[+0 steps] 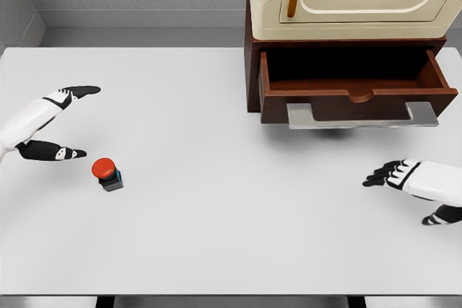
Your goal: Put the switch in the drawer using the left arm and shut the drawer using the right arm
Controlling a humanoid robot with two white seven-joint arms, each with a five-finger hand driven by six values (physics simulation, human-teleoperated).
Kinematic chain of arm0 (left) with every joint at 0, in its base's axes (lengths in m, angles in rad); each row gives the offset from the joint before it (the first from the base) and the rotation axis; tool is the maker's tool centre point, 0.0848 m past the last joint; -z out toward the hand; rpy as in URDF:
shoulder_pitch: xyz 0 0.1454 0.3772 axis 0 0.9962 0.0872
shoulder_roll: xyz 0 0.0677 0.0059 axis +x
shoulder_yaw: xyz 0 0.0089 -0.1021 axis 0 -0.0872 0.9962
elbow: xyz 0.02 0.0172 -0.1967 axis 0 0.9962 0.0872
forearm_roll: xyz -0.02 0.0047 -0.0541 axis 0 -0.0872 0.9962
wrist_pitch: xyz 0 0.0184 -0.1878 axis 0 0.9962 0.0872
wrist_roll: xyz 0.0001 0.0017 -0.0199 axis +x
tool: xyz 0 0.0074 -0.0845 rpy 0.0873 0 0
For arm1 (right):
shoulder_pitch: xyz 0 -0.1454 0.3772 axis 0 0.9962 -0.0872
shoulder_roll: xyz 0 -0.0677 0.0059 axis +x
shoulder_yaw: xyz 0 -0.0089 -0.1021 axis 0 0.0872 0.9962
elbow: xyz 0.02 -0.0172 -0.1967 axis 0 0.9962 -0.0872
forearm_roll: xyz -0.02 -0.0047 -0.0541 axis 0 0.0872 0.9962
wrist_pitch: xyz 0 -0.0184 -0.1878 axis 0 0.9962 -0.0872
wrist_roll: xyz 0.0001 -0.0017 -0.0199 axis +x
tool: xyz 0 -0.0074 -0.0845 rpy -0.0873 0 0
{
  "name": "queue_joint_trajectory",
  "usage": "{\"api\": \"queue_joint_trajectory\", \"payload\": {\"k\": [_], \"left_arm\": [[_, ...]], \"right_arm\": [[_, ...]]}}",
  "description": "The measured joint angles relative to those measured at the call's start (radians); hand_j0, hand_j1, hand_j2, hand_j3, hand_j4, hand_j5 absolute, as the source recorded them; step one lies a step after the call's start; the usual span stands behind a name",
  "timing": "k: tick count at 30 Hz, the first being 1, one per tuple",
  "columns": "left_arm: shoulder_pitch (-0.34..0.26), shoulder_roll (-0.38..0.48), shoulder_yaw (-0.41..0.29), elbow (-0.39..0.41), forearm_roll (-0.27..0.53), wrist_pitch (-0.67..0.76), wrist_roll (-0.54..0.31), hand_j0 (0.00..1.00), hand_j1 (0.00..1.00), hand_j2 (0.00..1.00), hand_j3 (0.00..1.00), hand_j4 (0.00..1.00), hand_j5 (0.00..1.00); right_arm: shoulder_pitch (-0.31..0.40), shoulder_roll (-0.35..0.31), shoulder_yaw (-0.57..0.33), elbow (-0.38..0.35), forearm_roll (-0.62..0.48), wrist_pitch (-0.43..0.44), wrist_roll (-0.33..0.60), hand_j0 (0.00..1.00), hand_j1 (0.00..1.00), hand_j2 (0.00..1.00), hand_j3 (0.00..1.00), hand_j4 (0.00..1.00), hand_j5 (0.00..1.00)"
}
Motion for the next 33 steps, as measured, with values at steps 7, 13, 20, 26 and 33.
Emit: {"api": "queue_joint_trajectory", "payload": {"k": [7,13,20,26,33], "left_arm": [[0.021,-0.009,0.014,-0.004,0.021,0.0,0.078,1.0,1.0,1.0,1.0,1.0,1.0],[0.103,0.075,-0.02,-0.021,0.176,0.001,0.339,1.0,1.0,1.0,1.0,1.0,1.0],[0.13,0.214,-0.204,-0.105,0.433,0.002,0.39,1.0,1.0,1.0,1.0,1.0,1.0],[0.176,0.246,-0.324,-0.177,0.49,0.002,0.395,1.0,1.0,1.0,1.0,1.0,1.0],[0.215,0.287,-0.389,-0.18,0.552,0.002,0.395,1.0,1.0,1.0,1.0,1.0,1.0]], "right_arm": [[0.0,0.0,0.003,0.001,-0.007,0.0,0.0,0.94,0.94,0.94,0.94,0.94,0.94],[0.118,-0.011,-0.092,0.004,-0.081,-0.001,0.0,0.58,0.58,0.58,0.58,0.58,0.58],[0.147,-0.004,-0.22,0.003,-0.185,0.0,0.0,0.62,0.62,0.62,0.62,0.62,0.62],[0.147,-0.006,-0.229,0.002,-0.235,0.0,0.0,0.62,0.62,0.62,0.62,0.62,0.62],[0.147,-0.025,-0.232,0.001,-0.258,0.0,0.0,0.63,0.63,0.63,0.63,0.63,0.63]]}}
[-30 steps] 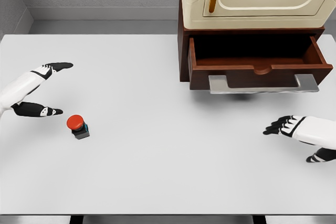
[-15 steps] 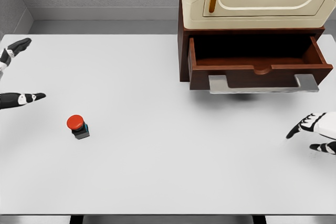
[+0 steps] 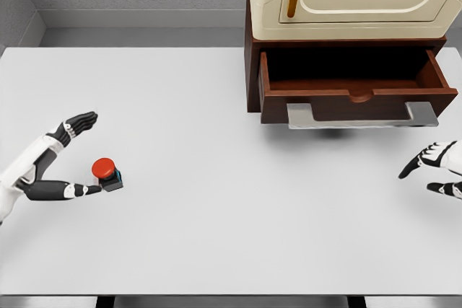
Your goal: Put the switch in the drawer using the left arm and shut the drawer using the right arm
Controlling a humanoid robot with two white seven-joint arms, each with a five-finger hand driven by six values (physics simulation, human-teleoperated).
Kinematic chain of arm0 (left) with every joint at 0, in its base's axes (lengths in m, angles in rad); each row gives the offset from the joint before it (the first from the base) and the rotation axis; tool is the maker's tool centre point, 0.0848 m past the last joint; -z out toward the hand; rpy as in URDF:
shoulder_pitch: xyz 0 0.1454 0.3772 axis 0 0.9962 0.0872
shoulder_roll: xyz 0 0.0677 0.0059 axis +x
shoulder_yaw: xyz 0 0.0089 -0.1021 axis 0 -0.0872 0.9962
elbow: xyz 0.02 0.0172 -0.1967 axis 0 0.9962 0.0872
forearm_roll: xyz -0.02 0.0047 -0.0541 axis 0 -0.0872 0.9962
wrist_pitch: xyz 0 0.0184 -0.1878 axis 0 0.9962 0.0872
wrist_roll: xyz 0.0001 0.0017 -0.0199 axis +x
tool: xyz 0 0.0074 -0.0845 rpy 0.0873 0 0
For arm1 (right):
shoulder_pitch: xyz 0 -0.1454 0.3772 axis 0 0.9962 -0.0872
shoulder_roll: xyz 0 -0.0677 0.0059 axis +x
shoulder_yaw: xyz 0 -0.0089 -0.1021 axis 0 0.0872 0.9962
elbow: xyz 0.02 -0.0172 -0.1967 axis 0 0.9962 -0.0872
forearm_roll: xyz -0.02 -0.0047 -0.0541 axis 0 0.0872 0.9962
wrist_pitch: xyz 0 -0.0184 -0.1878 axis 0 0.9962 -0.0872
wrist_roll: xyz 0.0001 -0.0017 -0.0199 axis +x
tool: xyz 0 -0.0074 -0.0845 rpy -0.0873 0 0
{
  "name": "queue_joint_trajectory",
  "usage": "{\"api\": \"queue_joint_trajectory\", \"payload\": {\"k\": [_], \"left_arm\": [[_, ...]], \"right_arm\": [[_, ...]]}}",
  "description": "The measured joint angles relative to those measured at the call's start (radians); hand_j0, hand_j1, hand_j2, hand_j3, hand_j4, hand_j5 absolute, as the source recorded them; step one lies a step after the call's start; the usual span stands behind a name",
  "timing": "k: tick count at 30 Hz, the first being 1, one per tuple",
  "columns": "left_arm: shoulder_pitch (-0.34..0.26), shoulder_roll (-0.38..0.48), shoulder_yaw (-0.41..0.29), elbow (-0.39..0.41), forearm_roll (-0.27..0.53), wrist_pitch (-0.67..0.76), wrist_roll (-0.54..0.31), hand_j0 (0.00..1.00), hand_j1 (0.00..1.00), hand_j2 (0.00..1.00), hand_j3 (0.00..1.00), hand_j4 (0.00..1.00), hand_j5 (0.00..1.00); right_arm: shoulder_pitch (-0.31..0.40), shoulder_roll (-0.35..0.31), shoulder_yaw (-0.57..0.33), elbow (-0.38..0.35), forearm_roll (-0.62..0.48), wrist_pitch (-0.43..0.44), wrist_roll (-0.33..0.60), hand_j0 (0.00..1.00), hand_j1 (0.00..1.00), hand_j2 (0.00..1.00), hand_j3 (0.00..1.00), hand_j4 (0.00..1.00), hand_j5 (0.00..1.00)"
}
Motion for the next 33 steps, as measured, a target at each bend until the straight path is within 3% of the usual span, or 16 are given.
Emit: {"api": "queue_joint_trajectory", "payload": {"k": [7,24,33], "left_arm": [[0.002,-0.006,-0.011,0.041,0.009,0.0,-0.001,1.0,1.0,1.0,1.0,1.0,1.0],[-0.028,-0.175,-0.013,0.131,-0.073,0.0,-0.009,0.98,0.98,0.98,0.98,0.98,0.98],[-0.045,-0.213,-0.013,0.179,-0.092,0.0,-0.014,0.87,0.87,0.87,0.87,0.87,0.87]], "right_arm": [[-0.005,-0.026,-0.002,0.0,-0.043,0.0,0.0,0.54,0.54,0.54,0.54,0.54,0.54],[-0.06,-0.066,0.007,-0.001,-0.074,0.0,0.0,0.58,0.58,0.58,0.58,0.58,0.58],[-0.08,-0.094,0.025,-0.001,-0.074,0.0,0.0,0.58,0.58,0.58,0.58,0.58,0.58]]}}
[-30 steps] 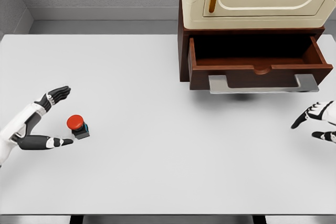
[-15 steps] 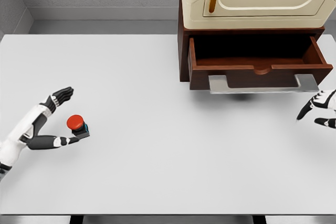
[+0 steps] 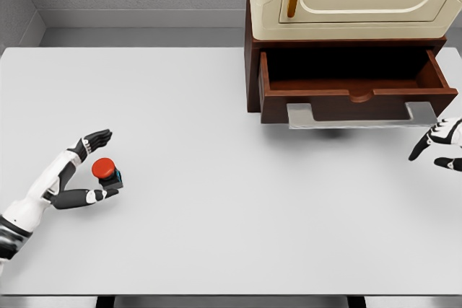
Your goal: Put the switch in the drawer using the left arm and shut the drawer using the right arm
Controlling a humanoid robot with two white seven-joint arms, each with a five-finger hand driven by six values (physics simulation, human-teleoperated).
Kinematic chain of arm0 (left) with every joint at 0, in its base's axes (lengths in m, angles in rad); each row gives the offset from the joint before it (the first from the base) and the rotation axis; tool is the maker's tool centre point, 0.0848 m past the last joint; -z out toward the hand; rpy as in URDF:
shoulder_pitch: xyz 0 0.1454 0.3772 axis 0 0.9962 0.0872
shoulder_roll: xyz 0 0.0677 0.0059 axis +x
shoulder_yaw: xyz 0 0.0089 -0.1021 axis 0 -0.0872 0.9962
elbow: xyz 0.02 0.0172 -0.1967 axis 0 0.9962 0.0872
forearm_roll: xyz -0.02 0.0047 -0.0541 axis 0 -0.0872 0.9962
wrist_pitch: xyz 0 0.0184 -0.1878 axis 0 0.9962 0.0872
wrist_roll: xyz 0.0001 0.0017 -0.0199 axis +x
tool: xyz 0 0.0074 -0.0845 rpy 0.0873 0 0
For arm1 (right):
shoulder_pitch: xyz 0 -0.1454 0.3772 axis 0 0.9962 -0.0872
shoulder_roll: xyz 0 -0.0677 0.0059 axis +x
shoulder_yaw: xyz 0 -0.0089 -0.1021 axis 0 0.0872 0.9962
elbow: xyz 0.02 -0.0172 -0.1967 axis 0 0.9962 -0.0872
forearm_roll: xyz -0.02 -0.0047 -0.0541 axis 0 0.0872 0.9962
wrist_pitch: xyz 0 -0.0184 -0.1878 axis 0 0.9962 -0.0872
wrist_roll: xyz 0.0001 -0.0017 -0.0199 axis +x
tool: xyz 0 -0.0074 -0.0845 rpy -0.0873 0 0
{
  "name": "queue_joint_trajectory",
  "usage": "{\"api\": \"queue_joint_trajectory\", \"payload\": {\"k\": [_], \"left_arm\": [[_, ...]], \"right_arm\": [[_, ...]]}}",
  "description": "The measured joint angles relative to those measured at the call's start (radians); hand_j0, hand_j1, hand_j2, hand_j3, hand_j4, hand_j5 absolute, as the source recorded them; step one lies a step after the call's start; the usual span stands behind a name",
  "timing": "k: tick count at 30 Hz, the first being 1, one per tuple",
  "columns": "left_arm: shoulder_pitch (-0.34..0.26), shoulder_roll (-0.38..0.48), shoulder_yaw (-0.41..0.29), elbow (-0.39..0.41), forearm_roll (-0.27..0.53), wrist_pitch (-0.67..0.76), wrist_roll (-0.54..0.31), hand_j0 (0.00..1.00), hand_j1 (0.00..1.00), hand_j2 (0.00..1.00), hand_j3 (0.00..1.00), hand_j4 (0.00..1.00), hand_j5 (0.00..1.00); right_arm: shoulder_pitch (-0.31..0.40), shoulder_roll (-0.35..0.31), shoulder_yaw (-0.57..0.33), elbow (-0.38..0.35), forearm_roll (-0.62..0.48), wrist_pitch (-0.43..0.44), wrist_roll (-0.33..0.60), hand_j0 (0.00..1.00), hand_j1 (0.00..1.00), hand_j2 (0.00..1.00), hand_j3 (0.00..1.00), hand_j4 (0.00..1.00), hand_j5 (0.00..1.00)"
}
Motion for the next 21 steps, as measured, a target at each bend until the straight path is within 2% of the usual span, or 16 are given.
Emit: {"api": "queue_joint_trajectory", "payload": {"k": [9,11,15,17,21], "left_arm": [[0.0,-0.024,-0.005,0.045,-0.02,0.0,0.0,0.86,0.86,0.86,0.86,0.86,0.86],[0.0,-0.029,-0.006,0.049,-0.025,0.0,0.001,0.82,0.82,0.82,0.82,0.82,0.82],[0.002,-0.033,-0.007,0.052,-0.035,0.0,0.001,0.67,0.67,0.67,0.67,0.67,0.67],[0.003,-0.034,-0.008,0.053,-0.038,0.0,0.001,0.66,0.66,0.66,0.66,0.66,0.66],[0.006,-0.034,-0.008,0.052,-0.041,0.0,0.001,0.55,0.55,0.55,0.55,0.55,0.55]], "right_arm": [[0.0,-0.004,0.006,-0.001,0.0,0.0,0.0,0.59,0.59,0.59,0.59,0.59,0.59],[-0.002,-0.004,0.006,-0.001,0.0,0.0,0.0,0.59,0.59,0.59,0.59,0.59,0.59],[-0.002,-0.004,0.006,0.0,0.0,0.0,0.0,0.59,0.59,0.59,0.59,0.59,0.59],[-0.002,-0.004,0.007,0.0,0.0,0.0,0.0,0.6,0.6,0.6,0.6,0.6,0.6],[-0.002,-0.004,0.007,-0.001,0.0,0.0,0.0,0.6,0.6,0.6,0.6,0.6,0.6]]}}
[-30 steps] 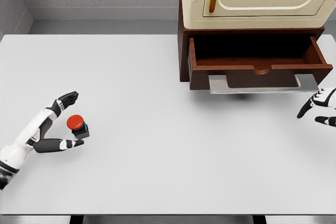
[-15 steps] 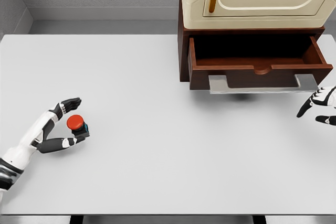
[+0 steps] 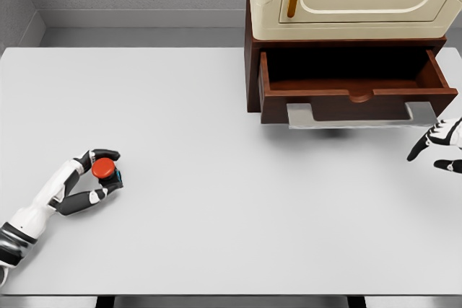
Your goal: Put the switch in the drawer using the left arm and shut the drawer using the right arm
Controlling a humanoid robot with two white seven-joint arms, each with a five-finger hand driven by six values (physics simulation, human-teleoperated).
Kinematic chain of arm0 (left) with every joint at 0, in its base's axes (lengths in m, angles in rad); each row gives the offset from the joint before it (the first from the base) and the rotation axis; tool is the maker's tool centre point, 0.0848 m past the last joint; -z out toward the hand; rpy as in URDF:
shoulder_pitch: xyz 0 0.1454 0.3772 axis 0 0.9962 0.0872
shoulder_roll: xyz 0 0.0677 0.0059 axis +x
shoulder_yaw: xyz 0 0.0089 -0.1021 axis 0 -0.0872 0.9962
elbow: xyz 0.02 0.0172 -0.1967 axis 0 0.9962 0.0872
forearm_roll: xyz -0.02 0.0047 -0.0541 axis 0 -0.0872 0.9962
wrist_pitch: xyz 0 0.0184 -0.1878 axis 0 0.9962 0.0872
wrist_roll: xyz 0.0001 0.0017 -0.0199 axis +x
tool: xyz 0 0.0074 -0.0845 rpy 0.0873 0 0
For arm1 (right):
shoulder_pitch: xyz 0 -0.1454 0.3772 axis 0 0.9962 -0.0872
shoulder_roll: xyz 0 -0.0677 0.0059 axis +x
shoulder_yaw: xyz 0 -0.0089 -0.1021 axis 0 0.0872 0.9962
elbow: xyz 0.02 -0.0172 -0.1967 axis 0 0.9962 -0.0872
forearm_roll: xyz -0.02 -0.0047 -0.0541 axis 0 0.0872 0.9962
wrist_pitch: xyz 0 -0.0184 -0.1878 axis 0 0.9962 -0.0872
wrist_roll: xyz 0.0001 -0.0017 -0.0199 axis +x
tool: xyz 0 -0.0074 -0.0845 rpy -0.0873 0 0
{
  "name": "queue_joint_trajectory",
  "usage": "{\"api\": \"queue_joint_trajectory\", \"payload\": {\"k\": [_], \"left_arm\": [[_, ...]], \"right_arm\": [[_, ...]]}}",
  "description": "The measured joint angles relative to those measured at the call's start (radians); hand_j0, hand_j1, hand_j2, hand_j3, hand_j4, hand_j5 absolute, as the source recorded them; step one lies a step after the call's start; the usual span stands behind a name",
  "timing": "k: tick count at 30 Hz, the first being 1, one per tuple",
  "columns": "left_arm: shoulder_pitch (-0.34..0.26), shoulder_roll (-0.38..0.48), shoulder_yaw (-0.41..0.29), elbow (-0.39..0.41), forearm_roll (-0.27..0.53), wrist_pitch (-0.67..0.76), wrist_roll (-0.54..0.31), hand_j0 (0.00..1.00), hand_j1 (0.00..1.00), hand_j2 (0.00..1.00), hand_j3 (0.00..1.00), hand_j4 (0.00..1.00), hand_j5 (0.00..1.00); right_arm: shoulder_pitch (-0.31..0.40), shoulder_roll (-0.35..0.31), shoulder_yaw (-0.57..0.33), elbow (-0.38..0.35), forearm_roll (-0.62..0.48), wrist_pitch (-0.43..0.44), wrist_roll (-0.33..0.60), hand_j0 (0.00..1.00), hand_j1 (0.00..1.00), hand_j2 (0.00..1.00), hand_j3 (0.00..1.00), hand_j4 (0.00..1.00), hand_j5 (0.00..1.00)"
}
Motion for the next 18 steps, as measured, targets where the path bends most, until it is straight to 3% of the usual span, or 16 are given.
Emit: {"api": "queue_joint_trajectory", "payload": {"k": [6,16,18], "left_arm": [[-0.002,0.0,0.0,-0.002,-0.002,0.0,0.0,0.44,0.44,0.44,0.44,0.44,0.44],[-0.009,0.003,0.011,-0.061,-0.004,0.0,0.0,0.43,0.43,0.43,0.43,0.43,0.43],[-0.037,0.003,0.011,-0.072,-0.005,0.0,-0.001,0.41,0.41,0.41,0.41,0.41,0.41]], "right_arm": [[0.002,0.001,0.0,0.0,0.0,0.0,0.0,0.61,0.61,0.61,0.61,0.61,0.61],[-0.003,0.001,0.0,0.0,0.0,0.0,0.0,0.63,0.63,0.63,0.63,0.63,0.63],[-0.003,0.001,0.0,0.0,0.0,0.0,0.0,0.63,0.63,0.63,0.63,0.63,0.63]]}}
